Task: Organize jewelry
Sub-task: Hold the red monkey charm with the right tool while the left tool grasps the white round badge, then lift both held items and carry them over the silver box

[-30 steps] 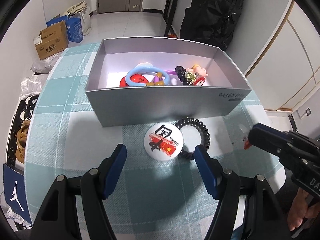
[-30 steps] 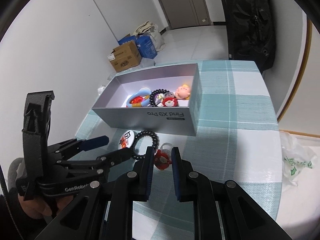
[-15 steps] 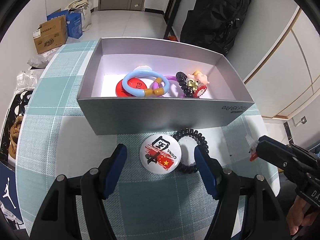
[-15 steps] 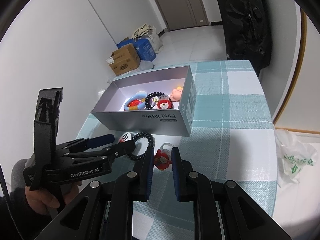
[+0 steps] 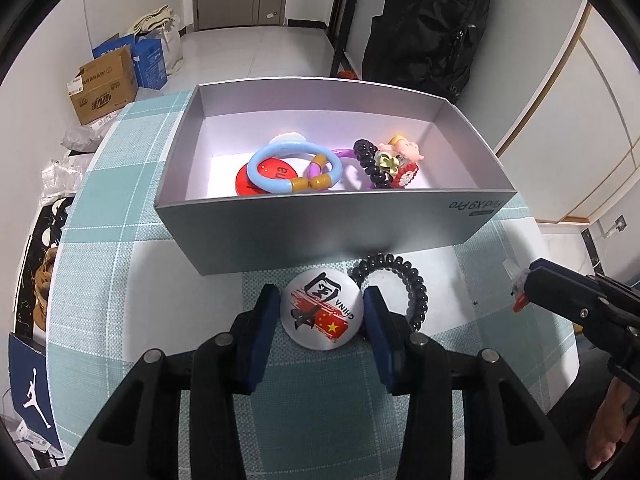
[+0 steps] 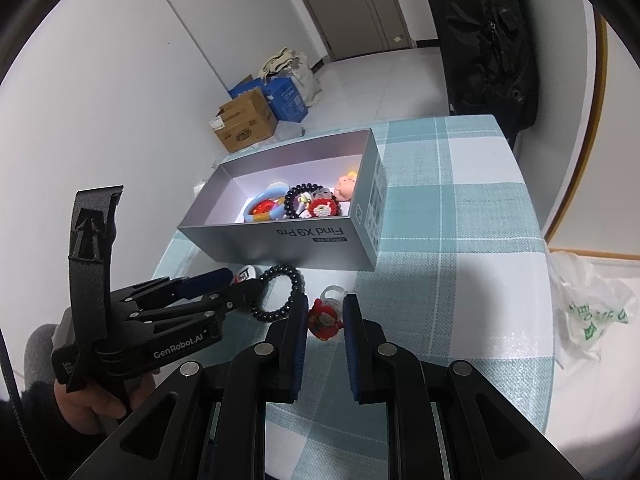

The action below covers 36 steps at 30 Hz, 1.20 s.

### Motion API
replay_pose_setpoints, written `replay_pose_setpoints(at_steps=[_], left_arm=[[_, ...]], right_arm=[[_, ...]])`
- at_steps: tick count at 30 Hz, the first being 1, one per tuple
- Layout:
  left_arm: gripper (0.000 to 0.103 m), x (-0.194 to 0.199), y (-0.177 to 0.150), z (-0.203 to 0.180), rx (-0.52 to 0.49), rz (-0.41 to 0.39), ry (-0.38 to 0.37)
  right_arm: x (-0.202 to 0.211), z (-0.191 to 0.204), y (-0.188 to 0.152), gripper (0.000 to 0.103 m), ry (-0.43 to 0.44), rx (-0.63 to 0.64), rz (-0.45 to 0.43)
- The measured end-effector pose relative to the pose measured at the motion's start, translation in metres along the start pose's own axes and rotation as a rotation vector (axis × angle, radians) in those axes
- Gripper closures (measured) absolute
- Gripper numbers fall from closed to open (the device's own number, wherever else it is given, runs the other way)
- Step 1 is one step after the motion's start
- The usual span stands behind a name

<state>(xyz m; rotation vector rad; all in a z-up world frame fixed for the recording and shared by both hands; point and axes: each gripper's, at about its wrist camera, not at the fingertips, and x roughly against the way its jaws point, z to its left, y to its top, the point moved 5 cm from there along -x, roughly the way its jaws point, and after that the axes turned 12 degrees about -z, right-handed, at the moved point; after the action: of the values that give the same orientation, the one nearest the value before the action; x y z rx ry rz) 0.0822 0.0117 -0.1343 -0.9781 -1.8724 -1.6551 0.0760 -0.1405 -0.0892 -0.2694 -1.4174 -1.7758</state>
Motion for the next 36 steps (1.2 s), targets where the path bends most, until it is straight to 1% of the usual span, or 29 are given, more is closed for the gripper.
replay_pose_setpoints(at_steps=[12, 19, 22, 24, 27, 30, 36], left_arm=[[0.065, 0.006, -0.005, 0.0, 0.006, 0.013, -0.019], [0.065, 0.012, -0.004, 0.003, 0.037, 0.007, -0.035], [0.065, 0.017, -0.005, 0.003, 0.033, 0.001, -0.034], [0.065, 0.022, -0.005, 0.002, 0.028, -0.007, -0.039], [0.065, 0.031, -0.002, 0.001, 0.023, -0.028, -0.052], [0.065, 0.038, 0.002, 0.003, 0.039, -0.048, -0.062], [0.065, 0.056, 0.012, 0.001, 0.053, -0.106, -0.079]], right_arm=[[0.002, -0.002, -0.002, 0.087, -0.017, -0.002, -0.005], [0.002, 0.002, -0.003, 0.087, -0.02, 0.004, -0.01], [0.003, 0.005, -0.003, 0.087, -0.013, 0.005, -0.017], [0.002, 0.009, -0.002, 0.087, 0.008, -0.003, -0.012], [0.001, 0.02, -0.001, 0.087, 0.03, 0.023, -0.018], [-0.001, 0.03, 0.001, 0.087, 0.051, 0.033, -0.023], [-0.004, 0.039, 0.008, 0.087, 0.082, 0.015, -0.037]])
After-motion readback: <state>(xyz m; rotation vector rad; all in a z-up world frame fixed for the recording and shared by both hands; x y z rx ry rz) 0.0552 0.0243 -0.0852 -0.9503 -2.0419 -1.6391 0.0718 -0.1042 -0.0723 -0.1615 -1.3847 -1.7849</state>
